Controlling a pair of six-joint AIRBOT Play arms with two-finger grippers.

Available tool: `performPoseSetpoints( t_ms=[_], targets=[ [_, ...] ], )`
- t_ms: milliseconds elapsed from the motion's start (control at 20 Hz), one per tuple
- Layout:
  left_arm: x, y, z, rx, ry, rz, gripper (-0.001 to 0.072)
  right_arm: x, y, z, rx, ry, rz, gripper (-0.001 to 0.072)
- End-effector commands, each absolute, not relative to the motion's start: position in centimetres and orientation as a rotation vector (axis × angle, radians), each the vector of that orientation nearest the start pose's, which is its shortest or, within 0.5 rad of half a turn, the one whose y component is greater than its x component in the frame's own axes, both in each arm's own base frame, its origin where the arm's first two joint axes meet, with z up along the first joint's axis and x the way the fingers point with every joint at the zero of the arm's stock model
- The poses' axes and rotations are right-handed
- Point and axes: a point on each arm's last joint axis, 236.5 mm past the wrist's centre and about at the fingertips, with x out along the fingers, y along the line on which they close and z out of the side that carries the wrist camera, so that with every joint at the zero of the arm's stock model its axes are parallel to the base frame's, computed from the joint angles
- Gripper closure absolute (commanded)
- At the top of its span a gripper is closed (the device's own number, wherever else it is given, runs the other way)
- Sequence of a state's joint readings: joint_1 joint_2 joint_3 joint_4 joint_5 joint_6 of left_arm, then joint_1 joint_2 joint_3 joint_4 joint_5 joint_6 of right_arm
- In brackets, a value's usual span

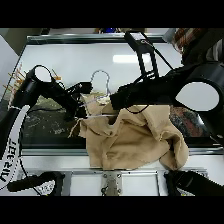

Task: Fold the clothes and pants, and hang the long-sleeved shirts on hangers.

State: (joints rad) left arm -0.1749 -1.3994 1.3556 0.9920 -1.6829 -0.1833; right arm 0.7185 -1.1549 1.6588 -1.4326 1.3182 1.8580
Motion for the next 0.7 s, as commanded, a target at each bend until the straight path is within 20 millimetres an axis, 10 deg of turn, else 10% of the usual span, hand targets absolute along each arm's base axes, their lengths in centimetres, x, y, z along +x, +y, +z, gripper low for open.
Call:
performPoseSetpoints(
  t_ms=[0, 50, 100, 650],
  targets=[
    [28.6, -18.1, 5.6, 0.676, 0.956, -1.603, 0.0692, 28.7, 27.7, 24.5, 0.046, 0.914, 0.636, 0.0518],
    [28.5, -18.1, 5.6, 0.676, 0.957, -1.603, 0.0691, 28.9, 26.6, 24.6, 0.04, 0.91, 0.608, 0.0237],
    [28.5, -18.1, 5.6, 0.675, 0.957, -1.604, 0.0691, 29.2, 25.5, 25.1, 0.04, 0.895, 0.583, 0.0142],
    [28.0, -18.0, 5.7, 0.67, 0.97, -1.623, 0.0691, 29.2, 13.9, 27.4, 0.126, 0.696, 0.813, 0.0145]
  ],
)
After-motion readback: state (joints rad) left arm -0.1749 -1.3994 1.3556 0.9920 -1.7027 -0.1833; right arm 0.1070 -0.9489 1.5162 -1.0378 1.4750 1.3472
